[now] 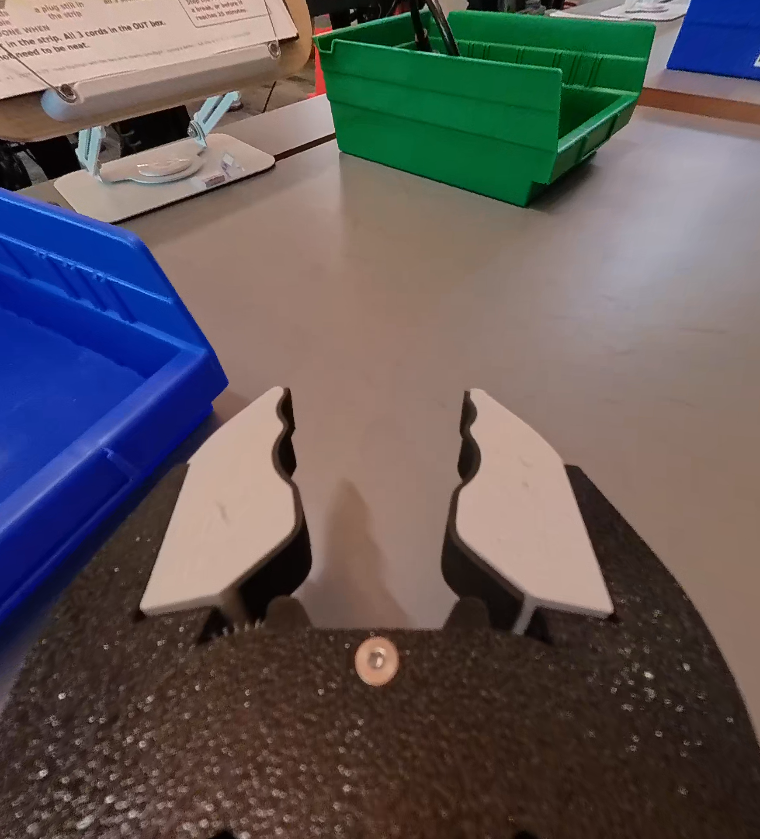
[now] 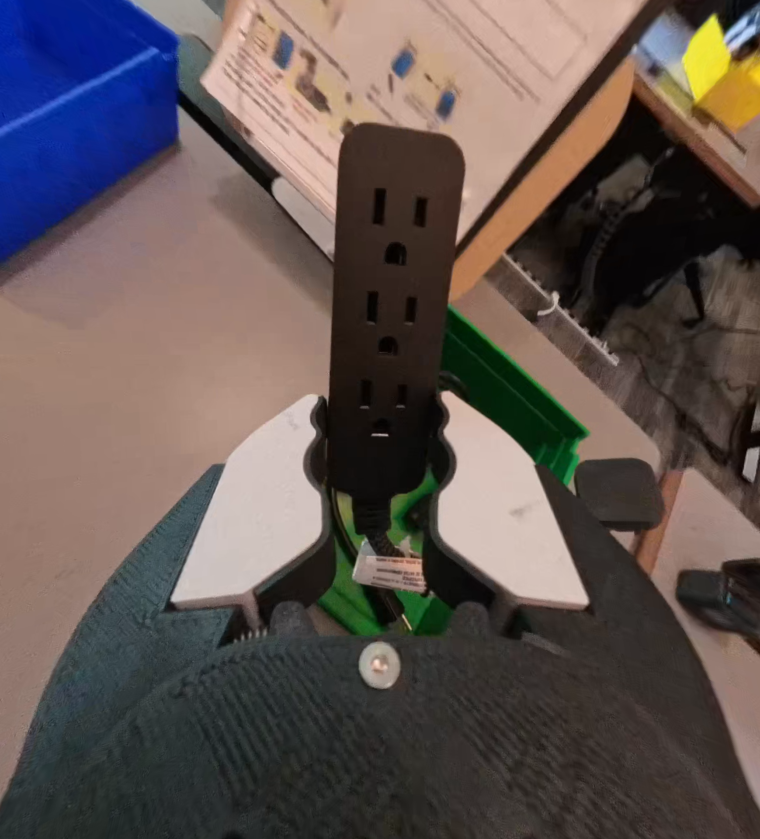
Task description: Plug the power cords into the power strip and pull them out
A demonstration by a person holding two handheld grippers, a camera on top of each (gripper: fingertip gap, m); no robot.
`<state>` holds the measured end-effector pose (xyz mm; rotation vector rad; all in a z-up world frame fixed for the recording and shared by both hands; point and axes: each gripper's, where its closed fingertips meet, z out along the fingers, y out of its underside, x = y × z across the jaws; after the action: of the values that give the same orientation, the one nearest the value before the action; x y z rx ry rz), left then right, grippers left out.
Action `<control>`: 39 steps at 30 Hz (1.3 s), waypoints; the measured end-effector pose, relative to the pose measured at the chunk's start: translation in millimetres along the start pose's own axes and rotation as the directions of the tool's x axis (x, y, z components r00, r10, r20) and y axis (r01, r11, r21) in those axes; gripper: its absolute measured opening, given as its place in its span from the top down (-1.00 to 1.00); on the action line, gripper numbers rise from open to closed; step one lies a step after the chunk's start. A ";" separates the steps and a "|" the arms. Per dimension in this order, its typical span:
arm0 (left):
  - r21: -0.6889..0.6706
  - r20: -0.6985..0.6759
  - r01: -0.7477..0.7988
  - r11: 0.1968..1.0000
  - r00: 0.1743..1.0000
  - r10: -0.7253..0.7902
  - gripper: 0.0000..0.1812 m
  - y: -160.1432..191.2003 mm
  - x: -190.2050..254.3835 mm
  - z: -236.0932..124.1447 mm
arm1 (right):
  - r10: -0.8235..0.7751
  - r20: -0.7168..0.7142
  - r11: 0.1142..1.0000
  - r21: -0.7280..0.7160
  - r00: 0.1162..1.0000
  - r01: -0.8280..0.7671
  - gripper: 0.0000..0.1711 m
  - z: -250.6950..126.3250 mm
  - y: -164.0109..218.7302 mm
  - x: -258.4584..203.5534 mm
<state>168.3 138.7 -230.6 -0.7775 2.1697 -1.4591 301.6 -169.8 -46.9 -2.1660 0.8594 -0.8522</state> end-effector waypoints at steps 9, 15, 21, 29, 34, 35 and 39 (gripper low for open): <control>-0.047 -0.020 -0.017 0.999 1.000 0.016 0.23 5.5 3.8 4.7 | 0.299 0.014 0.934 -0.211 0.954 -0.290 0.47 78.3 100.3 10.9; -0.039 -0.024 0.018 0.999 1.000 -0.019 0.22 4.6 0.9 3.8 | 0.377 -0.005 0.904 -0.215 0.926 -0.369 0.46 112.9 124.9 10.3; 0.005 -0.028 0.057 0.998 0.998 -0.056 0.22 -0.2 -2.5 -0.7 | 0.370 -0.057 0.891 -0.262 0.927 -0.372 0.45 131.8 143.3 12.3; 0.014 -0.042 0.083 0.996 0.996 -0.083 0.22 -1.1 -3.8 -1.6 | 0.310 -0.142 0.916 -0.218 0.940 -0.335 -0.09 131.2 136.6 28.9; 0.012 -0.040 0.082 0.997 0.996 -0.082 0.21 -0.7 -3.9 -1.3 | 0.228 -0.225 0.948 -0.168 0.947 -0.269 -0.42 107.2 118.2 43.4; 0.010 -0.037 0.080 0.997 0.996 -0.079 0.21 -0.6 -3.9 -1.0 | 0.224 -0.235 0.953 -0.150 0.946 -0.262 -0.46 101.7 114.2 44.2; -0.003 -0.031 0.068 0.998 0.997 -0.068 0.20 0.9 -3.3 0.3 | 0.225 -0.205 0.966 -0.084 0.953 -0.246 -0.47 82.8 103.3 30.0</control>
<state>170.7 140.9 -231.5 -0.8421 2.1879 -1.5122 346.7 -225.1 -162.4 -2.0400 1.2620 -0.9221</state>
